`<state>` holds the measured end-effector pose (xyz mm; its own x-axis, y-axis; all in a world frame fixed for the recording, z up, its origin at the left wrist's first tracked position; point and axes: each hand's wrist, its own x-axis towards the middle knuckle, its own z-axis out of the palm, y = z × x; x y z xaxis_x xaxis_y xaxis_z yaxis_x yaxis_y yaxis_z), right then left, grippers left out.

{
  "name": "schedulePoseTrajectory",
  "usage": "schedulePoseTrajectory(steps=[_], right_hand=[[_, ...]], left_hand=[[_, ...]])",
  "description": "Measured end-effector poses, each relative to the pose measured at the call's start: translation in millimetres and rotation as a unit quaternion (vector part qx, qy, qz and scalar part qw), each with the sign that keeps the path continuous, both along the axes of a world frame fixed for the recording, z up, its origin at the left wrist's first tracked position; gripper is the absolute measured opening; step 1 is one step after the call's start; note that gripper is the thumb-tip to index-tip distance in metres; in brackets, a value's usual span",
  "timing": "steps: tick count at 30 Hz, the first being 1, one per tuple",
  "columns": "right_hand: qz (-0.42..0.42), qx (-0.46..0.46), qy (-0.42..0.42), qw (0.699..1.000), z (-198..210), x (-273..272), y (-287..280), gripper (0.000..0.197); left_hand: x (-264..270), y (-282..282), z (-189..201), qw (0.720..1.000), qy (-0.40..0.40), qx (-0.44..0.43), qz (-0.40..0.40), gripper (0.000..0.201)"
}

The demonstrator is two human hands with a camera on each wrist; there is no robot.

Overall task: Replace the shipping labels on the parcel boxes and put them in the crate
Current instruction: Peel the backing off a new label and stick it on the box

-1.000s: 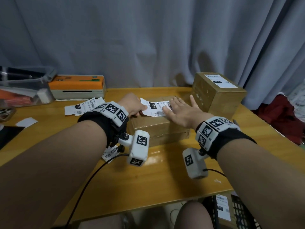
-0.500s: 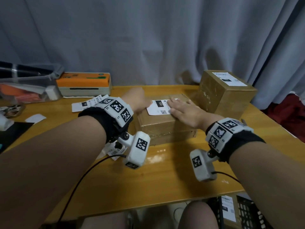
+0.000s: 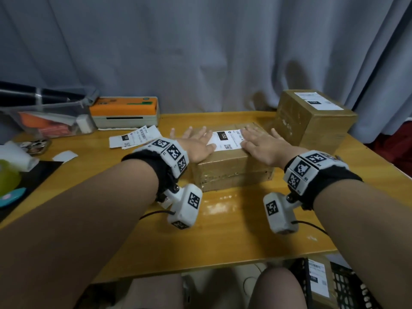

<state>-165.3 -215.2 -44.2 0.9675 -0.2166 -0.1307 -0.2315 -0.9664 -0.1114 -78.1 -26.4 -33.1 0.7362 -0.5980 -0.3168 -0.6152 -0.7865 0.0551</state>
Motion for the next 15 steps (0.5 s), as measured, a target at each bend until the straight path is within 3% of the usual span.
schedulePoseTrajectory(steps=[4,8,15], right_hand=[[-0.026,-0.003,0.007,1.000,1.4,-1.8,-2.7,0.054],[-0.018,-0.063,0.005,0.998,1.2,3.3,6.3,0.056],[0.043,0.000,0.003,0.999,2.2,5.7,25.5,0.060]], left_hand=[[5.6,16.8,0.0,1.000,0.003,-0.016,-0.008,0.064],[10.2,20.8,-3.4,0.998,0.000,-0.048,-0.029,0.078],[21.3,23.7,-4.4,0.995,0.042,-0.068,-0.056,0.116]])
